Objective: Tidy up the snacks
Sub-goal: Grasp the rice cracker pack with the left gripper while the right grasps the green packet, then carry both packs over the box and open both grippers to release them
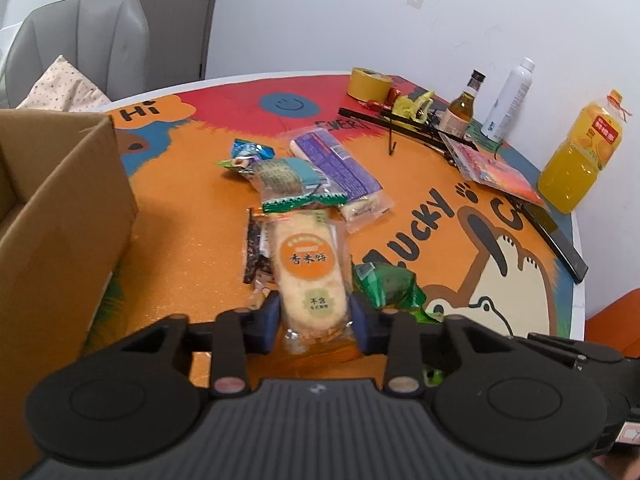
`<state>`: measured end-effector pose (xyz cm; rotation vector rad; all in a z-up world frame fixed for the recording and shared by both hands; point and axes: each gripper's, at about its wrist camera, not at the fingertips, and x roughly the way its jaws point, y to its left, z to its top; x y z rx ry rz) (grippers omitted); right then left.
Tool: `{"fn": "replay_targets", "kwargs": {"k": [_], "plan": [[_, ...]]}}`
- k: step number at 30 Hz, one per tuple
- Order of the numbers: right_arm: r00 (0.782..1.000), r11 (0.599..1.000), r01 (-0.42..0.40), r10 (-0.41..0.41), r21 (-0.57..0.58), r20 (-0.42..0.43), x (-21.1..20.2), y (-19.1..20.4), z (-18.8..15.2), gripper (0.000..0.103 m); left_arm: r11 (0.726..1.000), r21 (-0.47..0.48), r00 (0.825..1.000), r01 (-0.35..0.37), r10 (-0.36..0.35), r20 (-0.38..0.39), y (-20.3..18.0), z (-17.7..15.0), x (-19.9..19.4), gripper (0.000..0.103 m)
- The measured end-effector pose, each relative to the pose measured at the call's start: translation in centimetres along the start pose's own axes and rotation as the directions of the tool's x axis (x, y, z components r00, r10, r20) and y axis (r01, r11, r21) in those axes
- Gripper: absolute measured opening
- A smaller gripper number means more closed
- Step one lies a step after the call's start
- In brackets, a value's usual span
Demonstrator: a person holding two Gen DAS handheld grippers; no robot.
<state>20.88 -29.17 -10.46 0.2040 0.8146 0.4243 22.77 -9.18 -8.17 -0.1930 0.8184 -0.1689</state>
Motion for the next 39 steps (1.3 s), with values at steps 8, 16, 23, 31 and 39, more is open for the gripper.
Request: {"fn": "replay_targets", "kwargs": {"k": [8,16,23,31,39], "plan": [[1.0,1.0,-0.019,0.019,-0.01,0.025,-0.7,1.1,0.2,0.032,1.0,-0.009,0.999,0.0,0.001,0.037,0.8,-0.3,-1.7,0.033],[0.997,0.998,-0.044,0.046,-0.033,0.06,-1.3,3.0,1.0,0.031,1.0,-0.013,0.996,0.0,0.001,0.088,1.7,-0.3,-4.1,0.033],[0.994,0.997,-0.061,0.065,-0.05,0.085,-1.6,4.8,1.8,0.031,1.0,-0.021,0.99,-0.001,0.003,0.141,2.7,0.1,-6.7,0.033],[0.989,0.993,-0.086,0.095,-0.077,0.117,-2.2,7.5,3.0,0.031,0.999,-0.037,0.98,-0.01,0.017,0.198,4.2,0.5,-9.7,0.033],[0.982,0.987,-0.117,0.131,-0.112,0.134,-2.0,10.5,4.1,0.031,0.997,-0.067,0.97,-0.028,0.043,0.239,6.1,0.8,-12.2,0.033]]}}
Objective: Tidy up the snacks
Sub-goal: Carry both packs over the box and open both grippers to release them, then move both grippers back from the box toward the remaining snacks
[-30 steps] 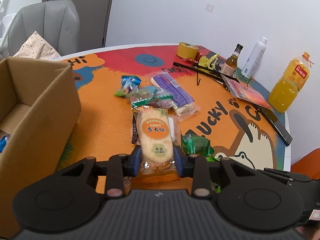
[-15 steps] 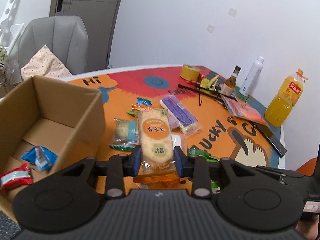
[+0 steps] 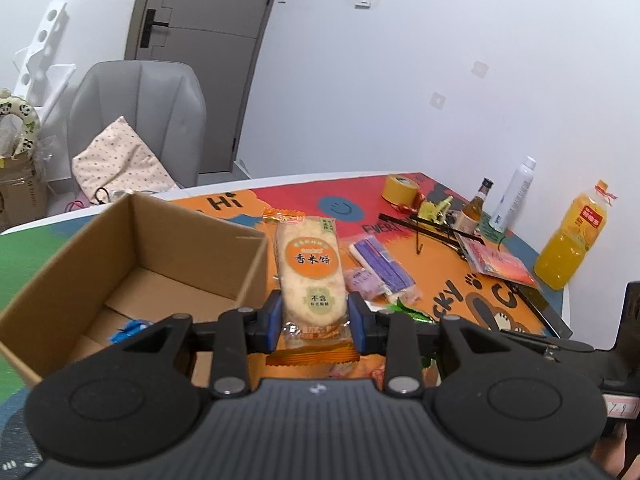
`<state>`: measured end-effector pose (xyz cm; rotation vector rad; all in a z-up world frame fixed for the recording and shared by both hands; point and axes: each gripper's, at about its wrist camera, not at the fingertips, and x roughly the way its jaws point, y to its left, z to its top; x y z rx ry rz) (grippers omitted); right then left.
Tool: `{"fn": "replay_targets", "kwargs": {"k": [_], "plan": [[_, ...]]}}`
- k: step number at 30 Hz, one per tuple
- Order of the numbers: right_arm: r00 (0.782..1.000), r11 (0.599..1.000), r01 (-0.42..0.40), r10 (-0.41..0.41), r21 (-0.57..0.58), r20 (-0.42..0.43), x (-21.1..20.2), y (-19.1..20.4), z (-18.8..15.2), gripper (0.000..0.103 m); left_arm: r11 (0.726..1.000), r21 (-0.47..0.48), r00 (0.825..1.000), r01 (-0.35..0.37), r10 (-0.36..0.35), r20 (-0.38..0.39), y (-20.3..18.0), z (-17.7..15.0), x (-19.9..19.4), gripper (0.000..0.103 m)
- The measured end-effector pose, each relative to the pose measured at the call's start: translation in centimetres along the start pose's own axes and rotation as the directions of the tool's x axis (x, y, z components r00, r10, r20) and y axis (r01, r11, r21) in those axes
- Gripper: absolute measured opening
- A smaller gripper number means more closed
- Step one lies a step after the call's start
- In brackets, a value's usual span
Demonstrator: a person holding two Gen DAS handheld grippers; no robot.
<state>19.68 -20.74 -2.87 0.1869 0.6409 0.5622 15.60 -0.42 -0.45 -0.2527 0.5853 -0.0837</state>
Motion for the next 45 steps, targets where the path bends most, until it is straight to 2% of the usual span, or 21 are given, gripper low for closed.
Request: {"fn": "replay_targets", "kwargs": {"k": [15,27,35,39,41,43,45], "plan": [[0.998,0.995,-0.063,0.063,-0.079,0.007,1.6,5.3,1.6,0.031,0.993,-0.081,0.996,-0.082,0.085,0.038,5.6,0.3,-2.4,0.033],[0.994,0.986,-0.105,0.106,-0.13,-0.004,3.2,8.6,3.1,0.031,0.976,-0.157,0.988,-0.153,0.155,0.003,9.9,0.7,-1.9,0.033],[0.987,0.972,-0.159,0.158,-0.17,-0.02,4.5,10.8,3.9,0.031,0.969,-0.159,0.982,-0.188,0.191,0.004,10.5,0.6,-3.2,0.038],[0.981,0.969,-0.193,0.191,-0.153,-0.028,5.2,11.4,4.2,0.031,0.964,-0.179,0.98,-0.195,0.198,-0.002,11.2,0.5,-3.7,0.046],[0.976,0.967,-0.216,0.215,-0.138,-0.024,5.4,11.5,4.3,0.039,0.962,-0.186,0.979,-0.201,0.204,-0.004,11.3,0.4,-4.0,0.049],[0.976,0.966,-0.218,0.218,-0.137,-0.017,5.2,11.4,4.1,0.055,0.961,-0.187,0.978,-0.203,0.206,-0.004,11.4,0.2,-4.2,0.06],[0.975,0.966,-0.219,0.22,-0.134,-0.007,4.7,11.1,4.0,0.057,0.958,-0.19,0.976,-0.213,0.218,0.003,11.4,0.1,-4.5,0.07]]}}
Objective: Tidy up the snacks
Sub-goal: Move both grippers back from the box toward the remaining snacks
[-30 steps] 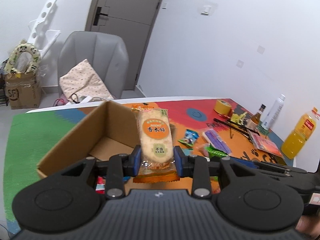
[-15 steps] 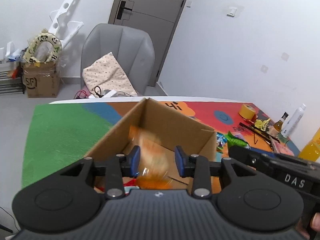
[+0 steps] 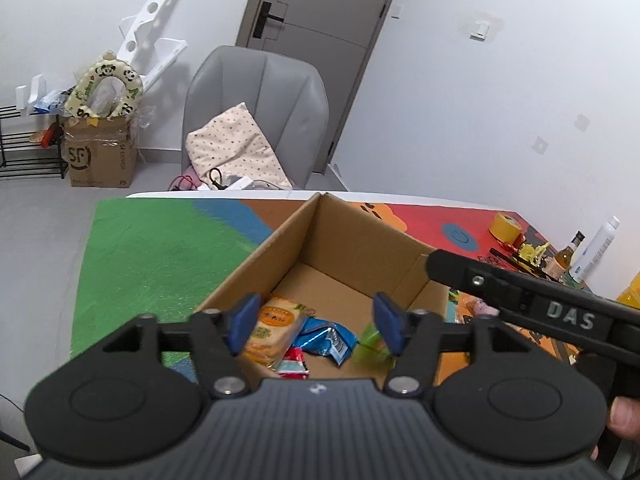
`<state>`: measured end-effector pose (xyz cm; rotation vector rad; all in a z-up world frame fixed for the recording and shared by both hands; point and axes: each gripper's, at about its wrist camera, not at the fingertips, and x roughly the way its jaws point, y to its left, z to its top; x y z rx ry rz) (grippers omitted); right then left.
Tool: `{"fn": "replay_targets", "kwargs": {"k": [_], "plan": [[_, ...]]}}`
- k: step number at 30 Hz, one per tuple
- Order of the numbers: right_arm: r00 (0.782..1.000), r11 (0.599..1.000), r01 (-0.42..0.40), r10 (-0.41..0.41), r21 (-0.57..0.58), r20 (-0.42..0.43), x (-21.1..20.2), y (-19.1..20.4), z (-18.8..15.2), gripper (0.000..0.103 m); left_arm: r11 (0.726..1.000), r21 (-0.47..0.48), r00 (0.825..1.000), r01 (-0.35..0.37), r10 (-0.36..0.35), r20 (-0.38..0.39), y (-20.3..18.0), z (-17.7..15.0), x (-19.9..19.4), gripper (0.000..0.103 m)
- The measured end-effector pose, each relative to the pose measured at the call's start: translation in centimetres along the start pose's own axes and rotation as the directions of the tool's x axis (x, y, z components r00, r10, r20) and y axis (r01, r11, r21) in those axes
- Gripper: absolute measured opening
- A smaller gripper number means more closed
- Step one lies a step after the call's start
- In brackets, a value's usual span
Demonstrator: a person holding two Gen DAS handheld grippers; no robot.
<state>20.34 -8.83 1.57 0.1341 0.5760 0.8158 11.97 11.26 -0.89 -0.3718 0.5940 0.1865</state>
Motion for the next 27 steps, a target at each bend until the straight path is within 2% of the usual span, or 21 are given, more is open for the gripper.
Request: {"fn": "replay_targets", "kwargs": {"k": [1,6,10,14,22,27], "plan": [[1.0,1.0,0.005,-0.005,0.005,-0.001,-0.2,-0.1,-0.1,0.057,1.0,-0.001,1.0,-0.002,0.002,0.004,-0.1,-0.1,0.0,0.075],[0.999,0.998,0.052,-0.052,0.035,-0.007,-1.4,-1.5,-0.7,0.059,1.0,0.019,1.0,-0.002,0.002,0.018,-0.9,-0.4,-0.3,0.087],[0.996,0.995,0.088,-0.087,0.045,-0.012,-2.5,-2.8,-1.5,0.068,0.999,0.038,1.0,0.008,-0.009,0.012,-1.9,-0.8,-0.4,0.092],[0.994,0.992,0.106,-0.104,0.068,-0.03,-3.6,-4.1,-2.2,0.071,0.999,0.038,1.0,0.01,-0.01,0.001,-2.8,-1.1,-0.4,0.096],[0.989,0.984,0.146,-0.142,0.104,-0.046,-5.8,-6.1,-3.7,0.081,0.998,0.043,0.999,0.049,-0.048,-0.022,-4.7,-1.7,-0.9,0.097],[0.987,0.98,0.156,-0.149,0.123,-0.061,-6.9,-7.4,-4.3,0.083,0.996,0.068,0.997,0.066,-0.063,-0.041,-6.1,-2.4,-0.6,0.097]]}}
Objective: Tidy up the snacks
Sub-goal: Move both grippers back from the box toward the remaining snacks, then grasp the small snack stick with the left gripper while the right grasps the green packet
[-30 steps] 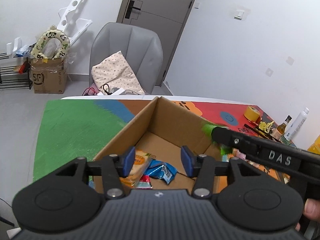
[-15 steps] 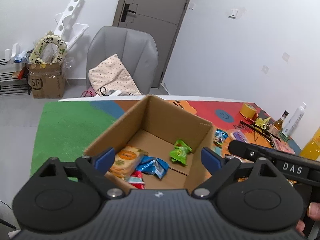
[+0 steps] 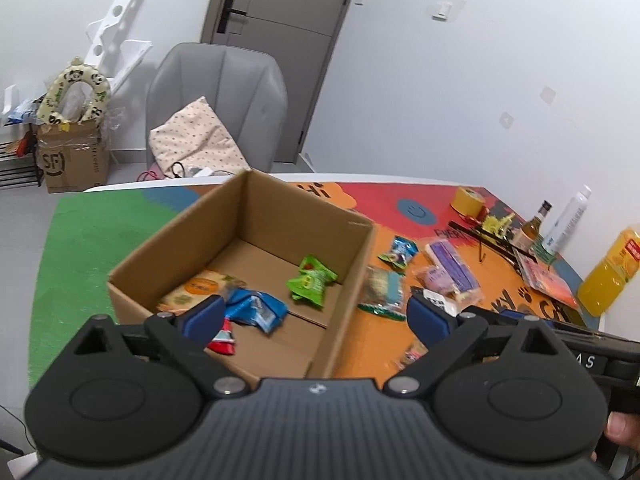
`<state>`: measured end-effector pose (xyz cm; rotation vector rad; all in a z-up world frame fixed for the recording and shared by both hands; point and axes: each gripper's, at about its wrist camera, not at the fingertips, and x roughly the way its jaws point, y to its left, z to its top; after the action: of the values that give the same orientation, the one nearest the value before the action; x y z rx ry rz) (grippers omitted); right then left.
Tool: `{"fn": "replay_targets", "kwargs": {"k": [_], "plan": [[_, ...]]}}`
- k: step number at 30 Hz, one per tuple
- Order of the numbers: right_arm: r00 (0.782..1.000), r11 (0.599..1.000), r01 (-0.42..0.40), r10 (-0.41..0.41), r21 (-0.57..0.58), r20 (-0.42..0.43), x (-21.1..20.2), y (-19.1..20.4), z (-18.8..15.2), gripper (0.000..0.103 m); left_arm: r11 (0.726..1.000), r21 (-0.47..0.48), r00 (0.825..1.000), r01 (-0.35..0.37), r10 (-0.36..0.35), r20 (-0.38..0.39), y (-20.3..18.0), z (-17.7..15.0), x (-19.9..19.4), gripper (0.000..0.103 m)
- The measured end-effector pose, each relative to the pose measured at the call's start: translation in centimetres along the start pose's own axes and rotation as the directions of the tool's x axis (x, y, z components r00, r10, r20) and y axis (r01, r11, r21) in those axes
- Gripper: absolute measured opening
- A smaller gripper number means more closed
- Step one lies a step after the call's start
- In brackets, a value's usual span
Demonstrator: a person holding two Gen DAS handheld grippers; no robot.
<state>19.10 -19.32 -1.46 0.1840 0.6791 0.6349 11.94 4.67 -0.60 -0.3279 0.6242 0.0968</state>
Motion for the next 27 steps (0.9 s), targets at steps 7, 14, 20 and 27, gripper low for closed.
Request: {"fn": "replay_targets", "kwargs": {"k": [7,14,20,27], "plan": [[0.999,0.999,0.045,-0.045,0.029,0.014,-1.7,-2.2,-0.4,0.083,0.999,0.021,0.999,0.03,-0.03,-0.021,-2.3,-0.5,0.4,0.097],[0.995,0.994,0.094,-0.096,0.062,0.026,-3.3,-4.7,-0.9,0.087,0.996,0.049,0.997,0.077,-0.076,-0.035,-4.7,-1.1,1.0,0.097],[0.991,0.987,0.133,-0.135,0.095,0.019,-3.9,-6.8,-1.5,0.087,0.992,0.069,0.993,0.106,-0.102,-0.057,-6.4,-1.6,2.1,0.097],[0.987,0.982,0.158,-0.16,0.107,0.015,-4.1,-8.8,-2.2,0.089,0.987,0.094,0.989,0.131,-0.124,-0.077,-8.0,-2.1,3.6,0.097]]}}
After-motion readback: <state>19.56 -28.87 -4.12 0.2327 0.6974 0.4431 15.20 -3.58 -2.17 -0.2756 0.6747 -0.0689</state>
